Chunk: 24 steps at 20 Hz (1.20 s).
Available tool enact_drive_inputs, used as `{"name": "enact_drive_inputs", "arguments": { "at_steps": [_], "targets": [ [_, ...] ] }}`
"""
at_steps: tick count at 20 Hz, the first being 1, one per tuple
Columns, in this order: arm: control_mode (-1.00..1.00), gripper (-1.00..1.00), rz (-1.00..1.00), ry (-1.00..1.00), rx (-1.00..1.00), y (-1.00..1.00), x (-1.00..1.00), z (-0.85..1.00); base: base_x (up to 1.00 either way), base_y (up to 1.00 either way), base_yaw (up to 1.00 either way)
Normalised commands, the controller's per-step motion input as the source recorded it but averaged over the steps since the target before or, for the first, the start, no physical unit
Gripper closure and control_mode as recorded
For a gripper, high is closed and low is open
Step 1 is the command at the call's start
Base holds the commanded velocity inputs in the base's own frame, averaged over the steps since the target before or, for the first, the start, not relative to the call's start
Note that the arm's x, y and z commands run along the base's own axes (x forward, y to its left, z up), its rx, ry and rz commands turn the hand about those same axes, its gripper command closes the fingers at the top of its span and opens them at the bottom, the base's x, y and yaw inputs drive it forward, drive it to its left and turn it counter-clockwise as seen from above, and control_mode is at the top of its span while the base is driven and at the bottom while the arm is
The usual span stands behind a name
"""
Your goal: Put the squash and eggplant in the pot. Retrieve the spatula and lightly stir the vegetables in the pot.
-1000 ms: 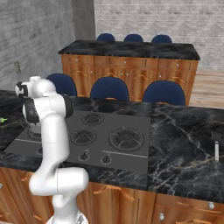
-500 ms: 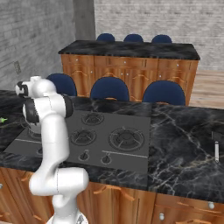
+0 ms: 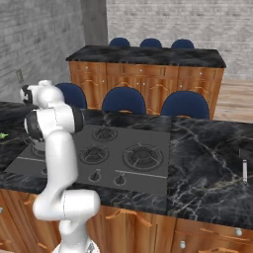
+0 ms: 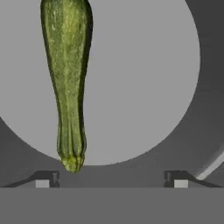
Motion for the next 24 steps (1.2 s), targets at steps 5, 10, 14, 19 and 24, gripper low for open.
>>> {"name": "enact_drive_inputs", "arguments": {
  "at_steps": [5,10,14,19,24],
  "targets": [
    [-1.0,-1.0,0.0,-0.19,0.12,-0.42,-0.97,0.41,0.0,0.0,0.0],
    [-1.0,-1.0,0.0,-0.19,0.11,-0.62,-1.0,0.29,0.0,0.0,0.0],
    [-1.0,-1.0,0.0,-0.12,0.09,-0.63,-0.97,0.29,0.0,0.0,0.0],
    [-1.0,-1.0,0.0,-0.08,0.04,-0.34,-0.88,0.54,0.0,0.0,0.0],
    [-1.0,-1.0,0.0,-0.01,0.01,-0.51,-0.9,0.44,0.0,0.0,0.0]
  ]
}}
